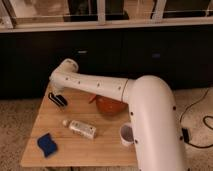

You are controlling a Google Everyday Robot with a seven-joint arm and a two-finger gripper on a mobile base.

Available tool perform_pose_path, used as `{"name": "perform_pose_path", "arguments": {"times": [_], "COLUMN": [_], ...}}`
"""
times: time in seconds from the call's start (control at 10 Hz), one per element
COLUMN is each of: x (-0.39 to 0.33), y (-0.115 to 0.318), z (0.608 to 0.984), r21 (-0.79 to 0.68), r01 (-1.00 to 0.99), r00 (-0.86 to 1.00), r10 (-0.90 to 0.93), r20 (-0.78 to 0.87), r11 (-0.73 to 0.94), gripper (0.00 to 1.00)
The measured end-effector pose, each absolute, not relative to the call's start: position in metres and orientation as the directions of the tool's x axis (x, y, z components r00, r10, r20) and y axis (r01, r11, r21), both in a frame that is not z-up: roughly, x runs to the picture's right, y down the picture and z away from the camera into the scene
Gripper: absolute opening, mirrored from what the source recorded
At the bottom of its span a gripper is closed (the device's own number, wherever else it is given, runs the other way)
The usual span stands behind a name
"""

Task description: Knock the eraser over

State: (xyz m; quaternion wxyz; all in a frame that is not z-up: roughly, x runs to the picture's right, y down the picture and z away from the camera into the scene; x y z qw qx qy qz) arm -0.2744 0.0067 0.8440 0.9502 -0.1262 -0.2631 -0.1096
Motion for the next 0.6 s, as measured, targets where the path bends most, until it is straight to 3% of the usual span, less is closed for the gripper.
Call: {"name": "perform_pose_path", "arguments": {"times": [0.2,0.6], "x": [-0.209,-0.207], "y": [-0.007,-0.008], "z": [0.862,0.862], "r21": [-0.199,-0.199], "r01": [0.210,0.201], "r00": [0.880,0.879], "r10": [-0.097,-0.087], "r20": [0.464,0.469], "r11": [0.957,0.959], "gripper": [0.80,0.79]}}
